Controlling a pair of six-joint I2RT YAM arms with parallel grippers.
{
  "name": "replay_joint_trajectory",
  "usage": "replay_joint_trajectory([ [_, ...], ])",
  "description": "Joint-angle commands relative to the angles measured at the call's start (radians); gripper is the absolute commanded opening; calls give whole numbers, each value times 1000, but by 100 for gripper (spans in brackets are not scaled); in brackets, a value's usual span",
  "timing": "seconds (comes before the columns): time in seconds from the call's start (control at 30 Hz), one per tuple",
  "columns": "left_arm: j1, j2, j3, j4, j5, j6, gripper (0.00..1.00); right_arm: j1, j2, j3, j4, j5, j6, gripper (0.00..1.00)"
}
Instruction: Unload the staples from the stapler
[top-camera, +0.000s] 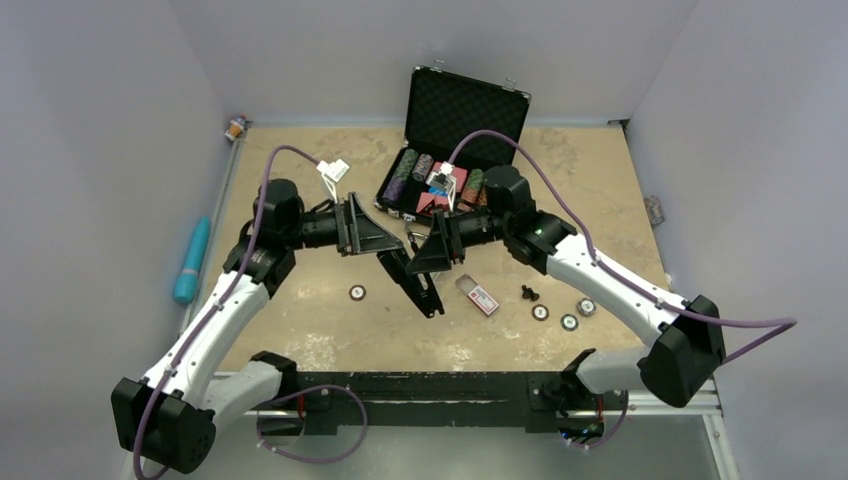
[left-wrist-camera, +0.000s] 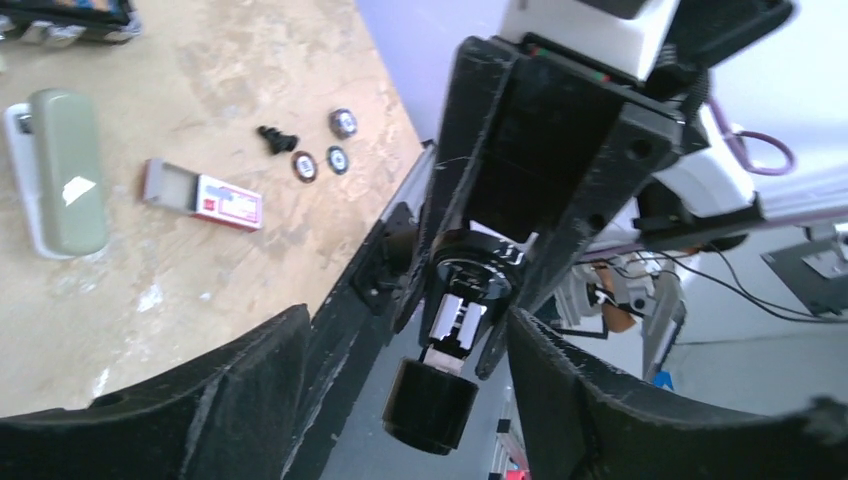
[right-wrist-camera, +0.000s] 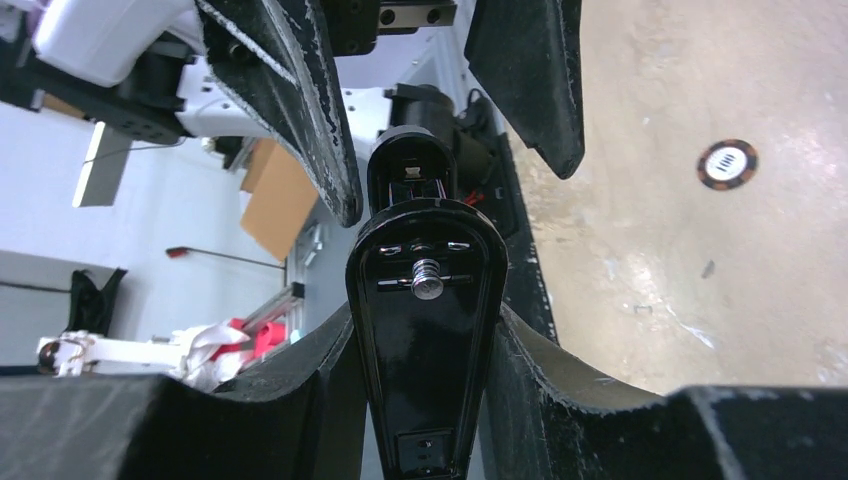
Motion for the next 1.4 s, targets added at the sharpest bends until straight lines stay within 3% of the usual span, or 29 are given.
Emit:
replay_joint_trajectory([
  [0.0, 12, -44, 58, 140, 127, -62, 72, -10, -54, -10, 215, -129, 104, 0],
  [0.3, 13, -79, 94, 197, 207, -130, 64, -46, -54, -26, 377, -160, 213, 0],
  [0.47, 12, -64, 143, 57, 175, -40, 64, -51, -56, -27, 431, -173, 248, 0],
  [0.63, -13, -29, 162, 92, 169, -67, 59, -53, -57, -23, 449, -171, 258, 0],
  [0.77, -48, -2, 204, -36, 144, 15, 44, -60, -54, -24, 472, -167, 276, 0],
  [0.9, -53, -16, 241, -147, 85, 66, 0, -74, -61, -39, 530, -182, 309, 0],
  [1.1, -53, -51, 297, -279, -13, 109, 0, -97, -70, -51, 594, -208, 340, 0],
  [1.2, -52, -87, 336, -344, -74, 115, 0, -128, -82, -116, 767, -218, 451, 0],
  [1.37, -53, -139, 379, -355, -108, 70, 0, -179, -42, -279, 1340, -226, 826, 0],
])
